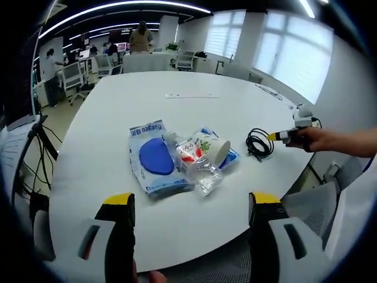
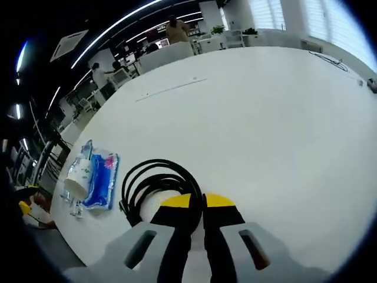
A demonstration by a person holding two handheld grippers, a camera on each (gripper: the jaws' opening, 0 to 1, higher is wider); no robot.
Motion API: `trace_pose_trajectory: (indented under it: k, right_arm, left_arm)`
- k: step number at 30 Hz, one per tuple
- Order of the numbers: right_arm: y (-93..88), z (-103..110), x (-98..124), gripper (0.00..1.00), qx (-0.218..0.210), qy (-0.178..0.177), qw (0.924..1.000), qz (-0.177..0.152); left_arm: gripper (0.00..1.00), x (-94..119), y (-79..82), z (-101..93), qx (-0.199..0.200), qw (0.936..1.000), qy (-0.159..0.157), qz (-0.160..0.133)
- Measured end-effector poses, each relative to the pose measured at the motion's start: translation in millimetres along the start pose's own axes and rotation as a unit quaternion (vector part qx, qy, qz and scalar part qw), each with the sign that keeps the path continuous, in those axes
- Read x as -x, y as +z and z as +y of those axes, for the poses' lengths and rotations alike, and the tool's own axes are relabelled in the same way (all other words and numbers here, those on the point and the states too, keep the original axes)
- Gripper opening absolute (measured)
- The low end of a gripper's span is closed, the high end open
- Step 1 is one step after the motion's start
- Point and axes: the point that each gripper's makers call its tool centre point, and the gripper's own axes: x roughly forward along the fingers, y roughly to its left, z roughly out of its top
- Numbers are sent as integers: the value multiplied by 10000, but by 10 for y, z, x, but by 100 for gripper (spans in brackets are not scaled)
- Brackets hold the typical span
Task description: Arrange the tabletop items into an orderly group along one side of the table until the central work area is clear of visible clutter.
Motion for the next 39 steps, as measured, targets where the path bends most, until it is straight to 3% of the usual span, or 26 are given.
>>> trace_pose_trajectory:
  k: [14, 20, 25, 39]
  right_arm:
    - [175, 119, 67, 6, 923, 132, 9954, -227]
    - [218, 394, 67, 11, 1576, 465, 9861, -235]
    - [212, 587, -6, 17, 1742, 739, 9816, -240]
    - [94, 1169, -88, 20, 2278, 1305, 9649, -77]
  left_arm:
    - [81, -16, 16, -9, 43, 10000, -41, -70]
    - [81, -10, 21, -7, 68, 9999, -45, -106]
    - [81, 0, 26, 10, 86, 9999, -32, -135]
    - [81, 55, 8, 81, 156, 9997, 18, -197]
